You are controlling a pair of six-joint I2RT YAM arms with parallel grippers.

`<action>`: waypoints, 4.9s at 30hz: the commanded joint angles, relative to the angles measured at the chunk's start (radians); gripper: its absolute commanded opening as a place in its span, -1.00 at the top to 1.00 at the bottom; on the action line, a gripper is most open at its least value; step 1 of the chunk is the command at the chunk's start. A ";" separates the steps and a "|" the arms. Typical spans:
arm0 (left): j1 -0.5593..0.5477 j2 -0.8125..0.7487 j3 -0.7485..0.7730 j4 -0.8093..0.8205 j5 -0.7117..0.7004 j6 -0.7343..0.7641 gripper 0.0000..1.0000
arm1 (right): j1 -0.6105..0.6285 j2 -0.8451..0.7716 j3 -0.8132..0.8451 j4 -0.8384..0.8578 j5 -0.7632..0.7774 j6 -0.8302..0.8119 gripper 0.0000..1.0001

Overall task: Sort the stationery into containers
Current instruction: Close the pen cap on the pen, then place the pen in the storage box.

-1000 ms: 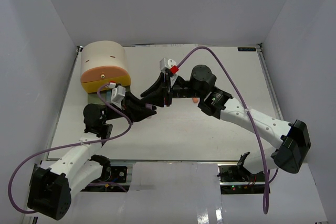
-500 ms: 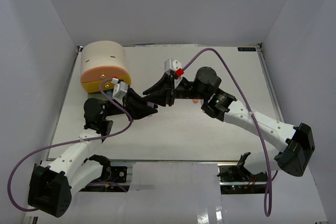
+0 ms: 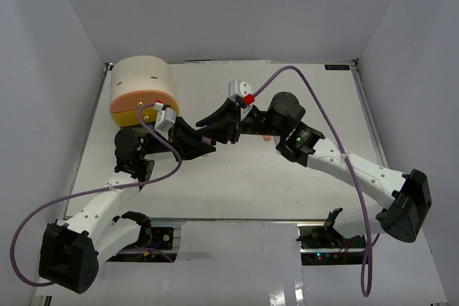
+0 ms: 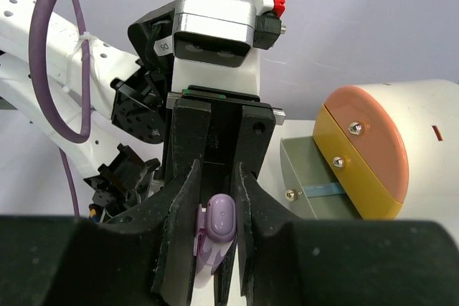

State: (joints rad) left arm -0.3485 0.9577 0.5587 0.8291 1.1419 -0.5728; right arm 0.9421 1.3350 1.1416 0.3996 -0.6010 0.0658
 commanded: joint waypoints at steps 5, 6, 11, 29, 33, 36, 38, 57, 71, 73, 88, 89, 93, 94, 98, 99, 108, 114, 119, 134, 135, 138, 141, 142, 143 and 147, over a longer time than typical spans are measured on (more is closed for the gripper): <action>0.006 -0.054 0.194 0.122 -0.192 0.034 1.00 | 0.037 0.119 -0.094 -0.442 -0.109 -0.026 0.79; 0.006 -0.060 0.196 0.114 -0.205 0.042 1.00 | 0.037 0.125 -0.089 -0.447 -0.109 -0.026 0.79; 0.008 -0.066 0.213 0.105 -0.214 0.054 1.00 | 0.038 0.141 -0.091 -0.476 -0.125 -0.027 0.81; 0.014 -0.082 0.267 0.019 -0.212 0.134 1.00 | 0.046 0.174 -0.098 -0.590 -0.144 -0.060 0.85; 0.014 -0.088 0.251 -0.005 -0.192 0.143 1.00 | 0.044 0.167 -0.079 -0.590 -0.143 -0.061 0.84; 0.014 -0.105 0.207 -0.042 -0.165 0.151 1.00 | 0.044 0.155 -0.050 -0.582 -0.123 -0.061 0.79; 0.014 -0.122 0.160 -0.085 -0.148 0.169 0.99 | 0.044 0.142 -0.036 -0.568 -0.111 -0.061 0.76; 0.014 -0.217 -0.109 -0.162 -0.119 0.198 0.76 | 0.044 0.110 0.014 -0.378 -0.068 -0.029 0.64; 0.014 -0.229 -0.118 -0.183 -0.122 0.202 0.65 | 0.044 0.118 0.067 -0.343 -0.042 -0.038 0.43; 0.014 -0.232 -0.120 -0.188 -0.122 0.203 0.64 | 0.043 0.121 0.089 -0.343 -0.037 -0.043 0.37; 0.014 -0.224 -0.115 -0.206 -0.122 0.208 0.61 | 0.040 0.098 0.184 -0.331 0.000 -0.055 0.02; 0.014 -0.223 -0.114 -0.208 -0.122 0.208 0.61 | 0.038 0.096 0.187 -0.328 0.007 -0.054 0.01; 0.014 -0.214 -0.112 -0.220 -0.126 0.208 0.61 | 0.037 0.078 0.205 -0.312 0.017 -0.049 -0.18; 0.014 -0.211 -0.109 -0.223 -0.128 0.208 0.61 | 0.037 0.075 0.210 -0.311 0.020 -0.049 -0.23; 0.014 -0.194 -0.100 -0.248 -0.136 0.217 0.61 | 0.038 0.061 0.237 -0.298 0.023 -0.043 -0.46; 0.014 -0.186 -0.098 -0.257 -0.139 0.215 0.60 | 0.037 0.055 0.241 -0.289 0.021 -0.038 -0.55; 0.014 -0.157 -0.091 -0.312 -0.223 0.195 0.59 | 0.029 -0.054 0.175 -0.283 0.180 -0.049 -0.92; 0.014 -0.146 -0.082 -0.384 -0.374 0.133 0.58 | -0.019 -0.220 0.021 -0.286 0.430 -0.054 -0.86; 0.014 -0.177 -0.071 -0.551 -0.669 0.055 0.55 | -0.031 -0.388 -0.126 -0.294 0.723 -0.052 -0.80; 0.036 -0.198 0.041 -1.004 -1.478 -0.495 0.23 | -0.037 -0.648 -0.491 -0.326 0.934 0.075 -0.80; 0.040 -0.192 0.047 -1.009 -1.487 -0.518 0.24 | -0.037 -0.657 -0.500 -0.327 0.934 0.078 -0.80; 0.046 -0.172 0.046 -1.021 -1.548 -0.608 0.27 | -0.035 -0.689 -0.533 -0.327 0.931 0.086 -0.80; 0.054 -0.152 0.033 -0.998 -1.600 -0.665 0.35 | -0.035 -0.715 -0.554 -0.331 0.926 0.086 -0.80; 0.059 -0.148 0.026 -0.980 -1.608 -0.671 0.38 | -0.035 -0.723 -0.556 -0.335 0.928 0.086 -0.80; 0.060 -0.136 0.024 -0.975 -1.616 -0.689 0.38 | -0.035 -0.729 -0.559 -0.343 0.929 0.085 -0.80; 0.088 -0.108 0.015 -0.959 -1.647 -0.736 0.39 | -0.037 -0.757 -0.572 -0.352 0.932 0.074 -0.80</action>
State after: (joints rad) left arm -0.2810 0.8375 0.5713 -0.1501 -0.4416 -1.2293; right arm 0.9092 0.6056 0.5755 0.0338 0.3092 0.1390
